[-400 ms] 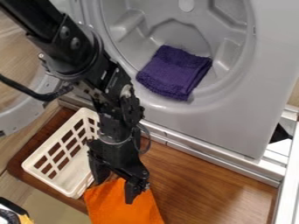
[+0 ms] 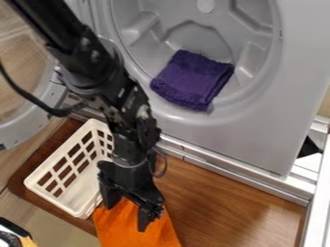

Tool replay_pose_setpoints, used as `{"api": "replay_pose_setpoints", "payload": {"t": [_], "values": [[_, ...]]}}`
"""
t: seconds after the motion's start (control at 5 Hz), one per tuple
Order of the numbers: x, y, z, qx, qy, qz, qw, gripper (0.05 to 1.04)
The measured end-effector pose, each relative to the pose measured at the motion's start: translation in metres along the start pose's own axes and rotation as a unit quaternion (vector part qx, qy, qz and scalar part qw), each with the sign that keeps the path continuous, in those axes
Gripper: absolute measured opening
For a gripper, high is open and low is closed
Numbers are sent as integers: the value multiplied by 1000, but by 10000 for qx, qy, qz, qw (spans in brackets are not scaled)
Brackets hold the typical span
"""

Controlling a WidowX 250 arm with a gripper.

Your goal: Move the orange cloth up

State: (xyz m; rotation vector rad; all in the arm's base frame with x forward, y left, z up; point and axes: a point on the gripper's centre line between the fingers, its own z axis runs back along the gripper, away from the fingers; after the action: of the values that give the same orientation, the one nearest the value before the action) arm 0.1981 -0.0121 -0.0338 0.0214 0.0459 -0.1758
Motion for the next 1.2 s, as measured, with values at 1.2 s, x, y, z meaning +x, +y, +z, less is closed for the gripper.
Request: {"api": "replay_pose_setpoints", "payload": {"t": [1.2], "values": [[13, -24, -46, -423, -170, 491, 9978, 1003]]}}
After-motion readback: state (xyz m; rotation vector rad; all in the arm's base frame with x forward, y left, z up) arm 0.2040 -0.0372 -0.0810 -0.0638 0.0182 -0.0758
